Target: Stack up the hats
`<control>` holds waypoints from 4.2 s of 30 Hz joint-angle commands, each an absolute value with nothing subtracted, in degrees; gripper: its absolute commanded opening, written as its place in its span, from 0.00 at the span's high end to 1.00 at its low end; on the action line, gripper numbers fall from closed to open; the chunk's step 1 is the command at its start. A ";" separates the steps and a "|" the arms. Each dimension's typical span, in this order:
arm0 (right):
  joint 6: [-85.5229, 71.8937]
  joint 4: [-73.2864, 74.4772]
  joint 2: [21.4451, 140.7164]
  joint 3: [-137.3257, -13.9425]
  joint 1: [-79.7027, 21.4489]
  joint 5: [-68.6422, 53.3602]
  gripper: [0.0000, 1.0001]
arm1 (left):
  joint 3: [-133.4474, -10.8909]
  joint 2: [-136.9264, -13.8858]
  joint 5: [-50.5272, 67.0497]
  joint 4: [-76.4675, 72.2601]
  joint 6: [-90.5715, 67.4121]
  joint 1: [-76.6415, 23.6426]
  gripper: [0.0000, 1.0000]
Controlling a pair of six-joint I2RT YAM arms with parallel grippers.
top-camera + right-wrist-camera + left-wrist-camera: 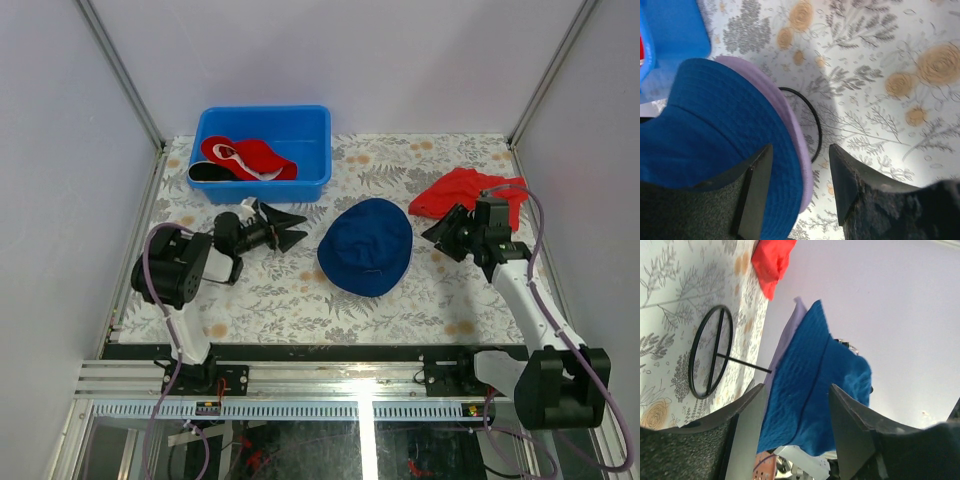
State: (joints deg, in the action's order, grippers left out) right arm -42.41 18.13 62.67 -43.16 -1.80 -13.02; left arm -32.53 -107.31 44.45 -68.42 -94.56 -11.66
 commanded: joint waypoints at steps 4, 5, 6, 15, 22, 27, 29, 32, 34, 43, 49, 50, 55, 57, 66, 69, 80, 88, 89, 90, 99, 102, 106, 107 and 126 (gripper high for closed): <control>-41.10 8.01 71.24 -50.66 -1.41 -23.77 0.45 | -29.49 -96.98 45.02 -58.55 -88.00 -9.27 0.49; -41.41 7.14 72.28 -51.13 -1.41 -24.39 0.45 | -29.82 -94.55 44.82 -53.83 -85.77 -10.06 0.51; -41.77 6.20 73.20 -51.30 -1.41 -24.74 0.45 | -30.45 -92.10 44.30 -48.58 -83.14 -10.98 0.55; -42.08 3.23 80.24 -55.18 -1.24 -27.17 0.45 | -34.82 -74.63 33.78 -15.12 -75.33 -23.65 0.84; -44.42 1.39 80.17 -53.51 -1.22 -27.37 0.45 | -19.48 -67.34 12.79 -33.15 -102.13 -42.34 0.51; -45.46 -3.45 82.78 -53.07 -1.20 -29.39 0.44 | -21.36 -71.50 5.36 -34.11 -104.60 -50.49 0.51; -45.17 -4.05 84.73 -54.58 -1.22 -30.84 0.44 | -23.14 -74.92 5.30 -35.42 -104.37 -51.86 0.51; -44.78 -3.35 87.63 -57.39 -1.30 -33.20 0.44 | -24.18 -80.61 4.96 -40.82 -105.52 -51.97 0.51; -44.41 -3.23 88.65 -58.10 -1.36 -34.31 0.44 | -25.39 -84.11 5.13 -43.61 -105.90 -51.96 0.51; -39.75 4.40 86.27 -57.21 -1.69 -36.03 0.44 | -25.39 -90.08 5.41 -45.54 -104.78 -50.32 0.52; -37.49 8.47 81.73 -52.72 -2.69 -35.45 0.44 | -24.22 -86.43 7.46 -40.94 -100.75 -45.06 0.51; -37.37 9.01 80.95 -51.85 -2.78 -35.35 0.44 | -24.48 -85.77 8.02 -39.70 -99.68 -44.02 0.51; -37.58 11.74 76.27 -47.67 -4.40 -34.60 0.44 | -26.26 -83.65 11.41 -33.69 -95.11 -38.44 0.50; -37.96 13.22 73.96 -46.24 -5.66 -33.64 0.44 | -26.84 -84.00 13.14 -32.75 -93.66 -36.04 0.49; -41.41 21.52 59.69 -42.67 -7.88 -28.26 0.45 | -27.14 -82.89 20.87 -28.65 -88.66 -26.52 0.49; -40.21 23.60 58.53 -44.43 -7.86 -24.91 0.45 | -24.53 -78.92 22.01 -26.57 -89.42 -26.19 0.49; -43.48 16.19 60.51 -45.59 -7.50 -25.26 0.43 | -10.70 -61.64 15.32 -29.68 -98.11 -26.14 0.44; -47.00 -1.32 68.35 -44.72 -3.20 -37.83 0.42 | -8.45 -64.66 16.12 -37.34 -100.95 -26.12 0.43; -47.66 -3.48 69.29 -44.62 -2.64 -38.74 0.42 | -9.32 -65.33 16.65 -37.18 -100.39 -26.24 0.43; -47.80 -4.61 70.20 -45.15 -2.37 -39.14 0.42 | -10.05 -66.14 16.96 -36.96 -99.98 -26.19 0.42; -46.29 -8.61 78.44 -47.74 -2.15 -42.07 0.41 | -13.88 -70.53 17.91 -38.66 -99.96 -26.18 0.42; -49.92 -14.36 80.40 -46.06 -2.10 -44.62 0.41 | -14.40 -71.22 17.84 -38.76 -100.01 -26.18 0.42; -51.69 -17.48 82.29 -44.88 -2.20 -46.77 0.41 | -14.36 -72.00 17.89 -39.44 -100.26 -26.17 0.42; -52.33 -18.54 82.70 -44.49 -2.18 -47.40 0.41 | -14.40 -72.25 17.79 -39.56 -100.28 -26.11 0.42; -52.22 -19.29 85.78 -44.41 -1.84 -50.05 0.86 | -16.83 -76.11 18.57 -40.45 -99.52 -26.13 0.42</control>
